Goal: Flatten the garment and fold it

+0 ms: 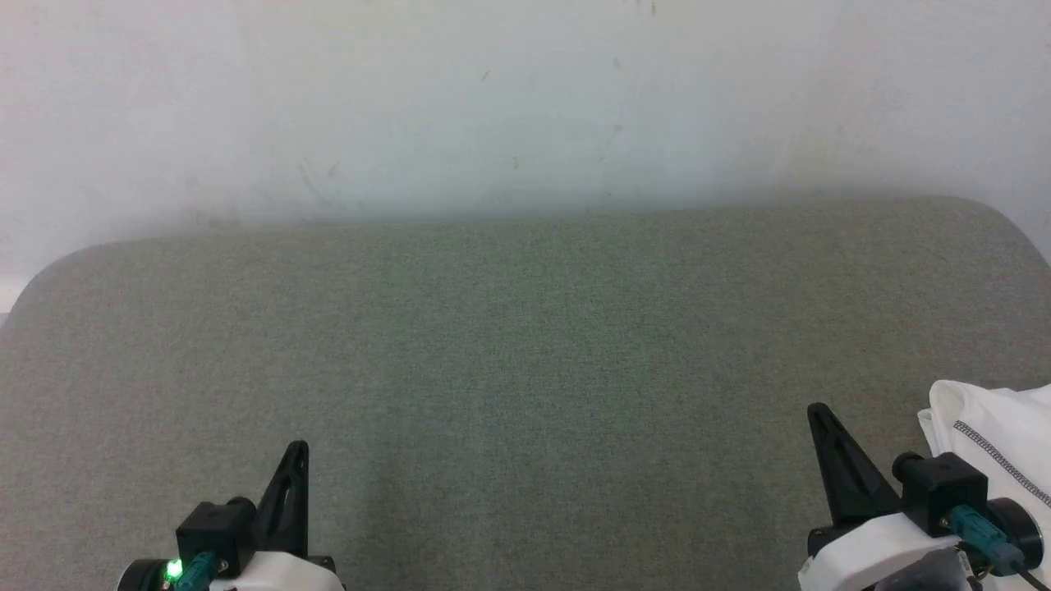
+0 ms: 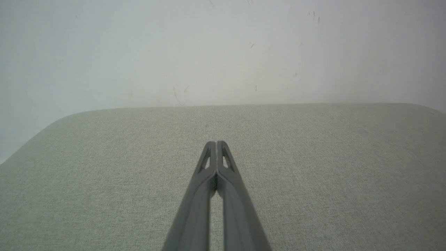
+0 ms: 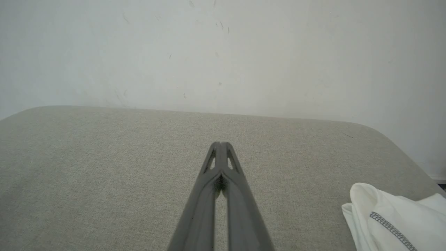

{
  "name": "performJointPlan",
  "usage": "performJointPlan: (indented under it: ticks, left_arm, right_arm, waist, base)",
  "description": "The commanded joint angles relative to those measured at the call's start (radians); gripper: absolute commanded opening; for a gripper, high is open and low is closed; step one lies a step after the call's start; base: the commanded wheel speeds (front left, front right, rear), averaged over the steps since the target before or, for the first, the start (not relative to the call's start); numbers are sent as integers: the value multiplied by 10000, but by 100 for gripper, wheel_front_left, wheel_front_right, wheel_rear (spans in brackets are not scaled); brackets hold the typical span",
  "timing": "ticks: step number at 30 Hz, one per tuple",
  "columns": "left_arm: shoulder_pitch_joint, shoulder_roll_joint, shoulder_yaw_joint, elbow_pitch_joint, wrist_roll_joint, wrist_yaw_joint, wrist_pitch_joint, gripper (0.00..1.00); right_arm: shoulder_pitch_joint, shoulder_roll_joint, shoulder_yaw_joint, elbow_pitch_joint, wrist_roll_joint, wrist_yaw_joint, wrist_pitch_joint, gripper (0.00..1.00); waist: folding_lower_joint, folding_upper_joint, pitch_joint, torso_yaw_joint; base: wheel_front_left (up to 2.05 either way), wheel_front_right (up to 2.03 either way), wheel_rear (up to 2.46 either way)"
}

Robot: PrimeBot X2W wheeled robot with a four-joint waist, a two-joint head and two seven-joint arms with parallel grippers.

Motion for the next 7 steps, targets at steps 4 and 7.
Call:
performJointPlan:
  ticks: [4,7]
  left_arm:
    - [-195,-52,-43,-120,159,93,128,0]
    - [-227,-65,-59,-158,187,120,189,0]
  right_arm:
    - [-209,19,-11,3,-110,-8,71,0]
    - [-243,20,-16,3,-136,-9,97,0]
  waist:
    - [-1,0,15,0]
    - [-1,0,25,0]
  base:
    - [0,0,0]
    - [0,0,0]
